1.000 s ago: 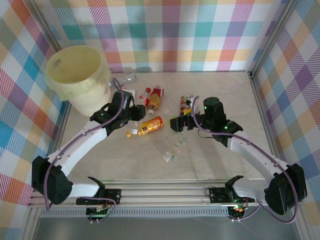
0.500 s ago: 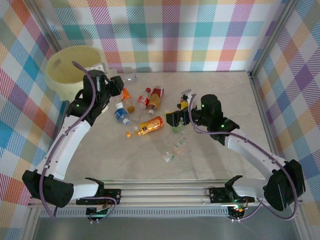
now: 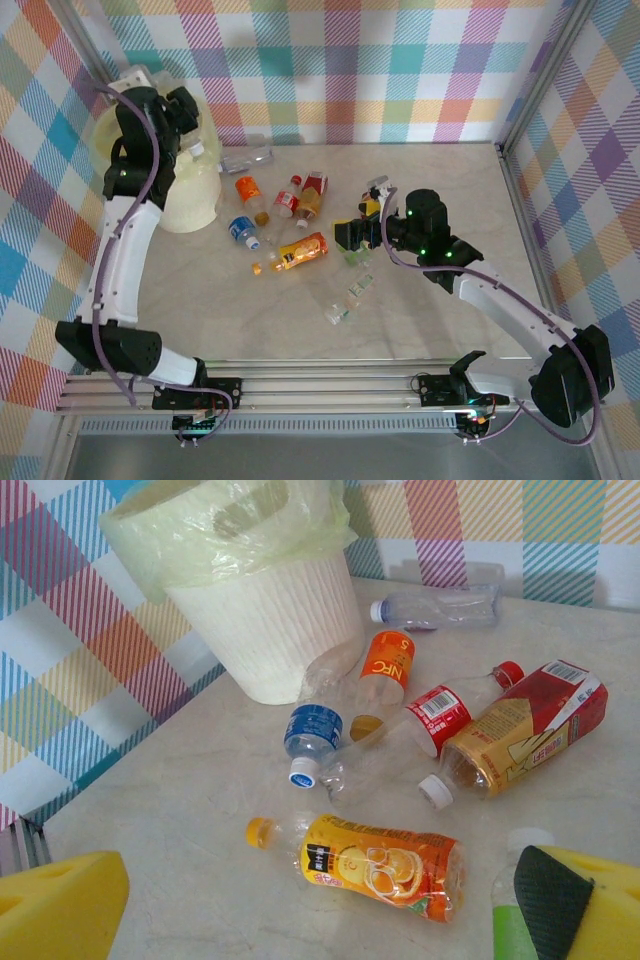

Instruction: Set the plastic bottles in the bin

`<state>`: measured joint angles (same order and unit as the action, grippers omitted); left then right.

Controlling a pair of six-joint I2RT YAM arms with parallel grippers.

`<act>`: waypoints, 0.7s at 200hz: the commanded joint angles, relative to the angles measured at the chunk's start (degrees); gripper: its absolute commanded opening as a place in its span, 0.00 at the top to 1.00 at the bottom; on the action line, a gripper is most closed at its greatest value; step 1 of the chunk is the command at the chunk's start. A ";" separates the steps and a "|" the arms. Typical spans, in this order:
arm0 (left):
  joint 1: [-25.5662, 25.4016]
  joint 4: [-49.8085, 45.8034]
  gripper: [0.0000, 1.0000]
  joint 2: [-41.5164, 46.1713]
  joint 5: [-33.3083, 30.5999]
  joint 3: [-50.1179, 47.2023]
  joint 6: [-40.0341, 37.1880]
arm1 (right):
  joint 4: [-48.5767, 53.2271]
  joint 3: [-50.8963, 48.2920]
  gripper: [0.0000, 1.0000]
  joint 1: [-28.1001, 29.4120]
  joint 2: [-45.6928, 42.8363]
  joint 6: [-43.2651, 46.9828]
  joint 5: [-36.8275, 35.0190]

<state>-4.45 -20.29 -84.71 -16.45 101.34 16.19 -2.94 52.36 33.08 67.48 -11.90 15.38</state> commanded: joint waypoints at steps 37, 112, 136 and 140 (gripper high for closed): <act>6.37 0.23 0.61 -9.93 -5.00 11.45 -2.85 | 0.83 -0.33 0.00 0.40 -1.92 1.44 -1.05; 14.05 -11.96 0.60 -25.15 3.14 23.85 1.39 | 4.30 -0.15 0.00 0.39 -3.23 1.71 -3.18; 14.66 -14.91 0.61 -28.54 2.25 26.28 2.11 | 4.97 0.02 0.00 0.40 -3.06 1.88 -3.69; 14.69 -15.26 0.60 -28.91 1.92 26.51 2.24 | 5.12 0.10 0.00 0.37 -2.98 1.88 -3.81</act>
<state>9.54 -31.31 -111.66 -14.59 124.62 17.19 1.37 52.29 33.08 65.25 -11.14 12.53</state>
